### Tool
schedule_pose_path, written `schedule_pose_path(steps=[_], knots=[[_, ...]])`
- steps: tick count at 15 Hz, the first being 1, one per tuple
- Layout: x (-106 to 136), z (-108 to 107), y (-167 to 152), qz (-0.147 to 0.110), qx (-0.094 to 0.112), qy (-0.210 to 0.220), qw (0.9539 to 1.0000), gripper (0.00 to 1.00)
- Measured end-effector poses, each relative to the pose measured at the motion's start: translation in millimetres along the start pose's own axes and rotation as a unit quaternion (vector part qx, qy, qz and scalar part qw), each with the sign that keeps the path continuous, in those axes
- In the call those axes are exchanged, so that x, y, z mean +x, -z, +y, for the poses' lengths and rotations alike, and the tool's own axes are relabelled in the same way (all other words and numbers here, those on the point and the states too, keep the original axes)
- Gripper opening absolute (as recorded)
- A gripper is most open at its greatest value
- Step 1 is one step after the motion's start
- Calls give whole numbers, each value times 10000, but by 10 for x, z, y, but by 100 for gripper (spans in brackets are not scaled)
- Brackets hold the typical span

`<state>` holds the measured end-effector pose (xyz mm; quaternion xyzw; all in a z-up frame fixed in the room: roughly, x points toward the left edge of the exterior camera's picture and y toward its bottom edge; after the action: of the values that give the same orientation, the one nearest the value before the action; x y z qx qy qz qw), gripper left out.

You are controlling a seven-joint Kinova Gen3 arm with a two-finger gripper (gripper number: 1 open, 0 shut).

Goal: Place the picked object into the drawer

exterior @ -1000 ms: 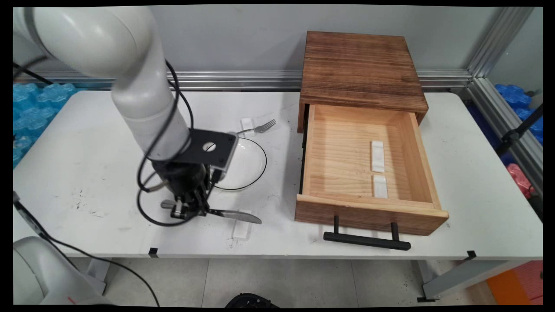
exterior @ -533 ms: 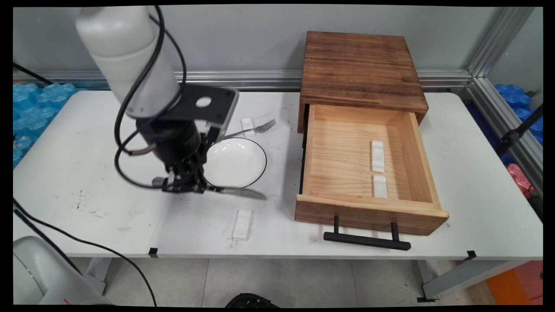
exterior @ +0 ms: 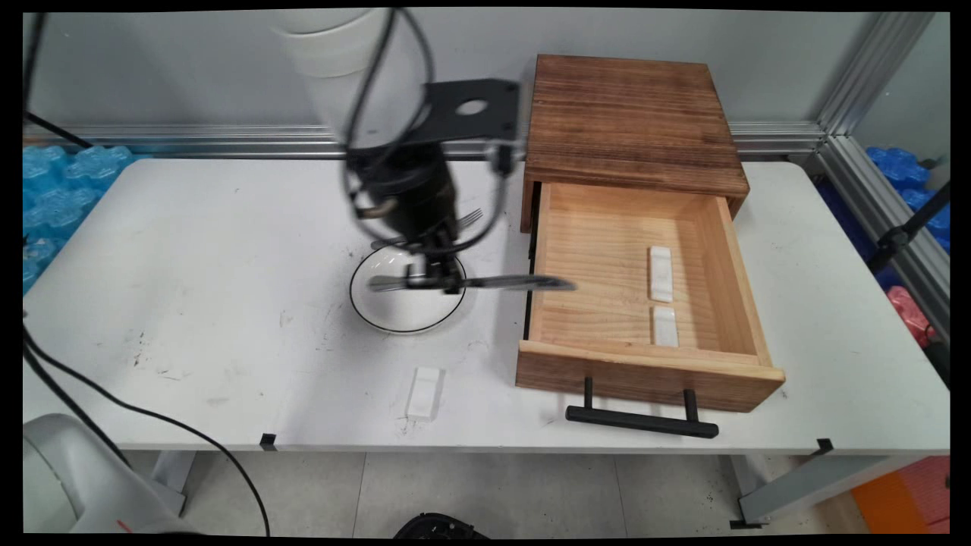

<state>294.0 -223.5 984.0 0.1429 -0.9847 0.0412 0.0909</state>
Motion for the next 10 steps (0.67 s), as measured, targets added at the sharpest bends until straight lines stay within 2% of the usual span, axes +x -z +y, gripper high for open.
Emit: schedule_pose_path(steps=[4,10], knots=[[482,-164,-178,165,115,25,9998,0],[1161,-362,-567,196,215,-161,9994,0]])
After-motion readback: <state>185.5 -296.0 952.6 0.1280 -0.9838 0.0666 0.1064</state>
